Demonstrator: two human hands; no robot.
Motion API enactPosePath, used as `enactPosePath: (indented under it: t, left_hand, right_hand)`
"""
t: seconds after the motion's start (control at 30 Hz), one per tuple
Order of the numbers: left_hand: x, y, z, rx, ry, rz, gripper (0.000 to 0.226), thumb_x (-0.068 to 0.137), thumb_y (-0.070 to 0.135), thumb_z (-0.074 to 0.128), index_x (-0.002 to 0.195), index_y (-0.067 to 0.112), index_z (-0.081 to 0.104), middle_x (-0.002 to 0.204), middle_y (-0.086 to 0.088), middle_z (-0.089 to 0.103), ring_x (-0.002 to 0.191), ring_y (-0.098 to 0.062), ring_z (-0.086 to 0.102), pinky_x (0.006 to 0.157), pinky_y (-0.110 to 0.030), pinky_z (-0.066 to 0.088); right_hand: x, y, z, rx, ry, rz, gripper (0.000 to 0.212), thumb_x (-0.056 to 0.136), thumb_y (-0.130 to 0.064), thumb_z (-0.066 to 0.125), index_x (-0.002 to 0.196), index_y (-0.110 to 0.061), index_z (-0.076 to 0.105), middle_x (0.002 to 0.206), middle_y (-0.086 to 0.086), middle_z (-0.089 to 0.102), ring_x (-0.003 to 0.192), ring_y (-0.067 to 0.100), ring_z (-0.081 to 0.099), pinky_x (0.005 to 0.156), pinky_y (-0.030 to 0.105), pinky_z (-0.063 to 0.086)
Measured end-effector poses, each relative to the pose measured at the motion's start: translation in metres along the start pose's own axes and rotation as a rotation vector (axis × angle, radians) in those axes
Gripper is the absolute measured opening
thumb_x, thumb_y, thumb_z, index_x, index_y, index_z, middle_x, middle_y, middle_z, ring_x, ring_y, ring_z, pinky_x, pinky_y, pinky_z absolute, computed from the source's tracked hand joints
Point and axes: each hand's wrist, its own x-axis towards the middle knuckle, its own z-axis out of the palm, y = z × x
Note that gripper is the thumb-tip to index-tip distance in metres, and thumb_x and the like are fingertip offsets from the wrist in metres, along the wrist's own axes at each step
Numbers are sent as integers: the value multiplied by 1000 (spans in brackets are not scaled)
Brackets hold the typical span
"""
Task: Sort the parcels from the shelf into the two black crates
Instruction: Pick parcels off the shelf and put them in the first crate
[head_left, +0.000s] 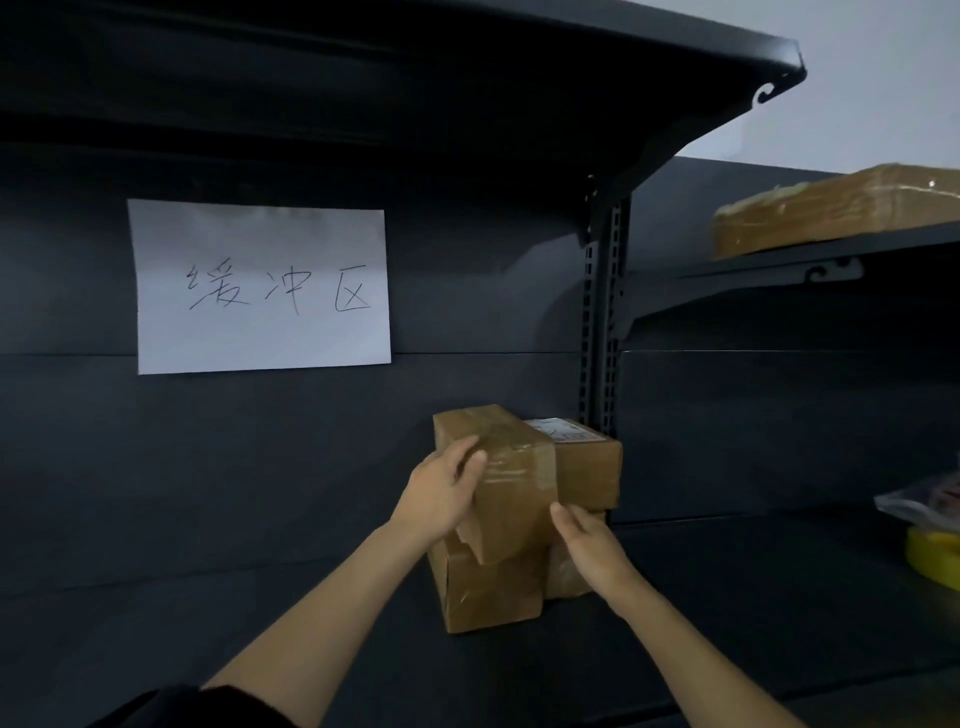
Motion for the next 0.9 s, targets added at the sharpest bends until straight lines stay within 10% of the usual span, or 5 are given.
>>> enactPosePath:
  t: [0.2, 0.3, 0.47, 0.7, 0.9]
  left_hand:
    - [-21, -22, -20, -248, 159, -98, 27, 98, 41, 32, 105, 27, 54, 96, 12, 59, 88, -5, 54, 68, -21, 37]
    - [-34, -42, -33, -436, 238, -195, 21, 98, 31, 40, 84, 22, 53, 83, 6, 56, 82, -11, 52, 70, -22, 40]
    - [-72, -70, -55, -730, 253, -237, 22, 100, 14, 37, 103, 24, 57, 101, -1, 61, 89, -16, 55, 77, -29, 44]
    - [-119, -96, -78, -603, 211, -404, 37, 98, 29, 43, 133, 23, 51, 133, 10, 55, 125, -6, 46, 113, -33, 29]
    - [-136, -99, -88, -535, 183, -389, 41, 86, 36, 62, 126, 34, 53, 108, 23, 68, 103, 7, 60, 84, -16, 43]
  right_hand:
    - [6, -23, 23, 340, 105, -26, 20, 95, -44, 39, 95, -33, 56, 98, -10, 59, 96, 14, 56, 82, 31, 49]
    - [4, -43, 35, 506, 61, 58, 17, 92, -38, 52, 96, -22, 54, 100, 0, 59, 90, 14, 58, 72, 29, 50]
    - [-16, -58, 72, 539, -220, 115, 25, 87, -27, 62, 111, -22, 57, 113, 3, 62, 103, 19, 59, 81, 33, 49]
    - [-42, -63, 118, 172, -82, -279, 61, 85, -11, 63, 139, -20, 37, 125, -10, 50, 123, 9, 42, 101, 27, 34]
    - [-51, -65, 143, 66, -90, -340, 63, 84, -11, 65, 140, -21, 37, 136, -2, 47, 127, 13, 42, 104, 31, 38]
